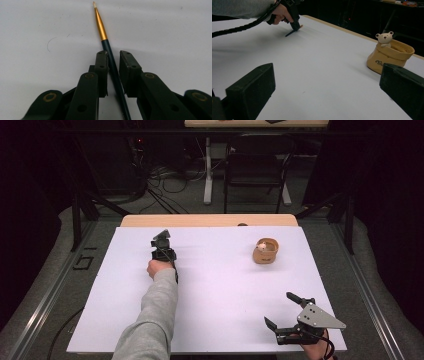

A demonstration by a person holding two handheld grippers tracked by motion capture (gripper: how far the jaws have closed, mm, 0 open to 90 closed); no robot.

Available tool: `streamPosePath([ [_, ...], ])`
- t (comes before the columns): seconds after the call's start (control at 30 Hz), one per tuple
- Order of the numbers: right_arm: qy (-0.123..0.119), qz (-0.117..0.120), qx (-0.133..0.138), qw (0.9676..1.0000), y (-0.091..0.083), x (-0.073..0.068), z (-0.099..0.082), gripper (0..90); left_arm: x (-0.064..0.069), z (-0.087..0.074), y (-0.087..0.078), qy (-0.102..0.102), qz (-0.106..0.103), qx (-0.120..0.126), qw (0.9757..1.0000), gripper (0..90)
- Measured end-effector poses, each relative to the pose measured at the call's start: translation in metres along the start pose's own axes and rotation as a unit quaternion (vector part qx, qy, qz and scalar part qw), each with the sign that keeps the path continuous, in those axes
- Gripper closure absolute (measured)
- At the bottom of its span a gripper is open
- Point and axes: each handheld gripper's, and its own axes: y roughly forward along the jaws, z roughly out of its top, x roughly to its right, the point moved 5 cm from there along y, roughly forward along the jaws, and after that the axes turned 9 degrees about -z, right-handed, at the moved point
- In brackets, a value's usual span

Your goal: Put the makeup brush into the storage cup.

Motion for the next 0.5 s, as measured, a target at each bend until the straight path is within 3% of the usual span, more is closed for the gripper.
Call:
streamPosePath([
  [0.27, -0.001, 0.001, -0.002, 1.0000, 0.0002, 0.0000, -0.0002, 0.0, 0.0037, -0.0006, 0.0010, 0.007, 0.012, 0.004, 0.9999, 81.4],
  [0.5, 0.000, 0.001, 0.000, 1.0000, 0.0003, 0.0000, -0.0002, 0.0, 0.0030, -0.0007, 0.0010, 0.007, 0.008, 0.005, 0.9999, 82.3],
])
